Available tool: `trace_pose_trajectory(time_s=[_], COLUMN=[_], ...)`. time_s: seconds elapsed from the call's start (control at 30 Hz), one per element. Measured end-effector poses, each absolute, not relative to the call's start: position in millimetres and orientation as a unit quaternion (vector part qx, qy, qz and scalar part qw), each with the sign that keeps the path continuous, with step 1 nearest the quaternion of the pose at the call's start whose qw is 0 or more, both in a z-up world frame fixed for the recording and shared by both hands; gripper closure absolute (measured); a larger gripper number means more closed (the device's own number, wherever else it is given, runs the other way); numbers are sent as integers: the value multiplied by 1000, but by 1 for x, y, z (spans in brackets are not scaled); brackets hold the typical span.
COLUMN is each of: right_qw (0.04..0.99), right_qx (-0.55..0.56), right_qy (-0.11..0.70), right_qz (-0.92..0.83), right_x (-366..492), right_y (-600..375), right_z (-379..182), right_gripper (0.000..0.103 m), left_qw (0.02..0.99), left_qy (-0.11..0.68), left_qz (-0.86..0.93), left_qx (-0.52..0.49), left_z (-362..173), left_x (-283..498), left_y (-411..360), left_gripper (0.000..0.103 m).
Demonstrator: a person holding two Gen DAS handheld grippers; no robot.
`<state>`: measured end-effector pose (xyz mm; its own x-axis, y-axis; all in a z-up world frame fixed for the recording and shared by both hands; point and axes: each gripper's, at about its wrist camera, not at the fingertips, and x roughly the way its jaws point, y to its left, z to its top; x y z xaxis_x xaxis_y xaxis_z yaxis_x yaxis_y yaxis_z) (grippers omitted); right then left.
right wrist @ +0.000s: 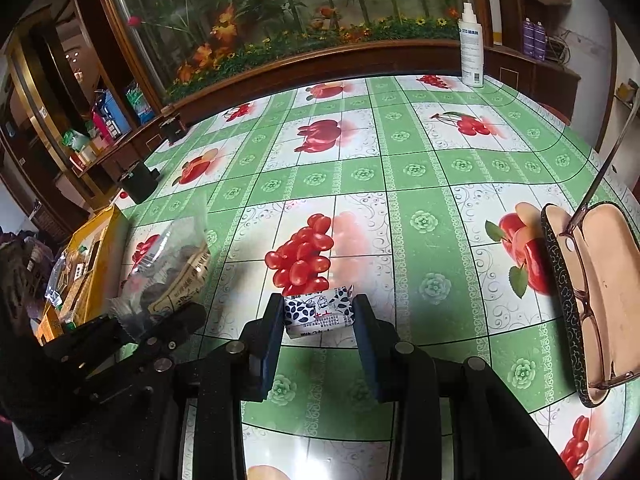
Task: Organize snacks
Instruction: 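Carry the clear bag and small packet over the white tray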
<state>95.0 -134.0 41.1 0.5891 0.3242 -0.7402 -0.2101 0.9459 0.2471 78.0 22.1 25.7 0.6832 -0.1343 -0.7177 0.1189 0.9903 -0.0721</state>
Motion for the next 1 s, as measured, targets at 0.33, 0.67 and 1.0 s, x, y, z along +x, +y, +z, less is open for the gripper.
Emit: trace_pose_trajectory(time_s=[0.33,0.67,1.0], right_qw=[890,890,892], right_qx=[62,70,63], right_qy=[425,422,413], right_qz=[152,159,174], right_x=[93,90,82], right_y=[-130,-121,-95], right_z=[41,42,47], right_gripper=[66,66,66], left_qw=[928,937,948], left_qy=[367,343,312], left_qz=[-65,-61,-52], left_qx=[-6,-19,-41], left_z=[40,56,76], left_x=[69,61,50], left_y=[24,35,52], left_gripper=[82,82,82])
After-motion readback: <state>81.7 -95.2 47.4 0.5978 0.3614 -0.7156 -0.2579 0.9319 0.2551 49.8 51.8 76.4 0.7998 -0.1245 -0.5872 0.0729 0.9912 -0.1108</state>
